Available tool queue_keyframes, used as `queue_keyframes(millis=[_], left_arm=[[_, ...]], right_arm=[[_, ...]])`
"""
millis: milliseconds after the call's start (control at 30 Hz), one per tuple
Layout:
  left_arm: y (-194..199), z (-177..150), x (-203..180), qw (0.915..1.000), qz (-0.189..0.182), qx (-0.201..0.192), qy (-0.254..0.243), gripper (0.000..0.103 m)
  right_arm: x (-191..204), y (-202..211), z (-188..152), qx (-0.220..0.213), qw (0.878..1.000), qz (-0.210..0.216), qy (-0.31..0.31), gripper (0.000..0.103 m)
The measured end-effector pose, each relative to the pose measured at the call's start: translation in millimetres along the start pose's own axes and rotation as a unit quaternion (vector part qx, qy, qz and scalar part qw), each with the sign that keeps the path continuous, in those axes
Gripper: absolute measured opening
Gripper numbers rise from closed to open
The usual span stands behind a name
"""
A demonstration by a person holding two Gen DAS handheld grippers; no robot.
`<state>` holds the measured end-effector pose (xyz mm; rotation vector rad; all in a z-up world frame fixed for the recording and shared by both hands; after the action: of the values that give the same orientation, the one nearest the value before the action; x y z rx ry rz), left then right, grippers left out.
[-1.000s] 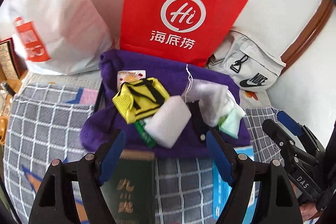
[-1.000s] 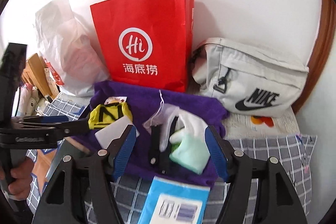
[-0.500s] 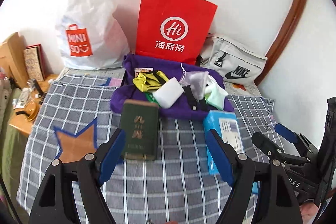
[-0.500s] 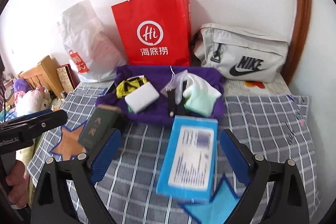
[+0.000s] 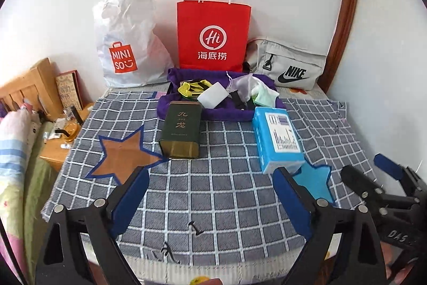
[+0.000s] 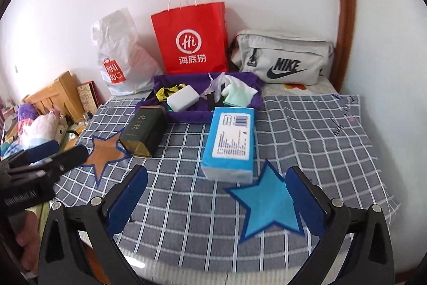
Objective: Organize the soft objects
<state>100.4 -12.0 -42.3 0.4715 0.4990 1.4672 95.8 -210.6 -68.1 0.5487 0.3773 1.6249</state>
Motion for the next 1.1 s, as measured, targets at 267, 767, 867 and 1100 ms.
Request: queue_keyframes(millis=[267, 767, 867, 1100], left_arm=[[36.0, -12.7, -6.0, 0.9998, -0.014, -0.007, 0.014, 0.096], [56.2, -13.0, -17.6, 0.9997, -0.014, -0.018, -0.003, 0.096], [57.3, -13.4, -17.2, 0.9997, -0.015, -0.018, -0.001, 0.096], [58.9, -15.5, -15.1, 0.9997, -0.021, -0.015, 0.006, 0.096]], right_arm=[[-6.2, 44.8, -9.3, -0.018, 1.000, 0.001, -0.017, 0.102], [-5.7, 65.0, -12.0, -0.029, 1.000, -0.006, -0.009, 0.102], [-4.5, 68.0, -11.4, -0.033, 0.999, -0.005, -0.007, 0.102], [-0.3, 69.2, -14.0, -0.032, 0.999, -0.002, -0.001, 0.102]])
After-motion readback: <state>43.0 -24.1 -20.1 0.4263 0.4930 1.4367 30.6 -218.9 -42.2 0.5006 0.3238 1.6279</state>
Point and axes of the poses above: each gripper's, at about its wrist camera, not at the fingertips, and y roughly against the way its jaws point, x to its left, z to its top, the point moved 1 cm from there along -y, roughly the way its jaws point, and after that the axes turned 10 degrees about -x, right-handed, at the moved point
